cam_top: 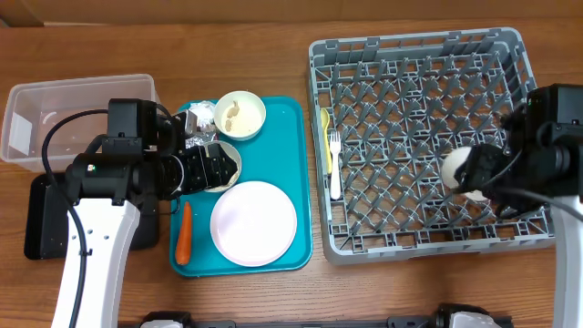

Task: Sort waste into correct bins and load items into the dishwasher rack
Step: 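Take the cup with the right gripper and lower it into the rack, then reach the left gripper to the white plate edge and grasp it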

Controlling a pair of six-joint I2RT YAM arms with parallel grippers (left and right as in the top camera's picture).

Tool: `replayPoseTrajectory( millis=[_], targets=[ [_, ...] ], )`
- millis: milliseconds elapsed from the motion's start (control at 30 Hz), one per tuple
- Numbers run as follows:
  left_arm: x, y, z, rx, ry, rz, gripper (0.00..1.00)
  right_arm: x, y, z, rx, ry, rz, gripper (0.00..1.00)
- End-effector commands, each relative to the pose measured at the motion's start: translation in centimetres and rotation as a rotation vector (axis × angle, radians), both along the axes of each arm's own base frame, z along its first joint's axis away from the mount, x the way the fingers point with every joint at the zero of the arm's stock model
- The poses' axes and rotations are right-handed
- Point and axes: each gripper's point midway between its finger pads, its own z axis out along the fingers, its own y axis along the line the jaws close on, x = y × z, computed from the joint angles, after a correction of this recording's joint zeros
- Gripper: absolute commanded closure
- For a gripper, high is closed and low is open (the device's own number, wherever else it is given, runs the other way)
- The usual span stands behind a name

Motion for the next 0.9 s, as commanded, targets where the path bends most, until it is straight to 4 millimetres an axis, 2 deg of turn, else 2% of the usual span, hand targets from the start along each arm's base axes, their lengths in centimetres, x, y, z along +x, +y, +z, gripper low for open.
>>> replayPoseTrajectory(
  millis=[0, 133, 333, 433, 467, 533, 567, 667, 733, 867],
  targets=[
    [0.3, 0.5, 0.3, 0.042, -0.025, 0.0, 0.16, 0.1, -2.6, -3.0, -0.028, 0.093, -0.127, 0.59],
    [0.3, 0.5, 0.3, 0.042, -0.026, -0.001, 0.15, 0.4, -3.8, -5.9, -0.005, 0.161, -0.182, 0.59],
    [0.5, 0.5, 0.3, 0.041, -0.033, 0.0, 0.14, 1.8, -3.5, -9.2, 0.063, 0.201, -0.186, 0.59],
    [0.5, 0.5, 0.3, 0.041, -0.033, 0.0, 0.13, 2.1, -3.5, -10.0, 0.068, 0.214, -0.186, 0.59],
    [0.5, 0.5, 0.3, 0.041, -0.032, 0.0, 0.13, 2.2, -3.5, -10.1, 0.068, 0.215, -0.183, 0.56],
    [0.5, 0.5, 0.3, 0.041, -0.032, 0.0, 0.13, 2.2, -3.5, -10.7, 0.068, 0.214, -0.183, 0.34],
    [0.5, 0.5, 0.3, 0.041, -0.032, 0.0, 0.13, 2.3, -3.5, -10.9, 0.067, 0.212, -0.183, 0.29],
    [0.4, 0.5, 0.3, 0.041, -0.032, 0.0, 0.12, 2.8, -3.7, -10.9, 0.063, 0.189, -0.179, 0.27],
    [0.4, 0.5, 0.3, 0.041, -0.03, 0.0, 0.12, 3.4, -3.9, -10.2, 0.057, 0.161, -0.179, 0.28],
    [0.3, 0.5, 0.3, 0.041, -0.028, -0.001, 0.12, 4.1, -3.7, -7.3, 0.064, 0.086, -0.174, 0.26]
  ],
)
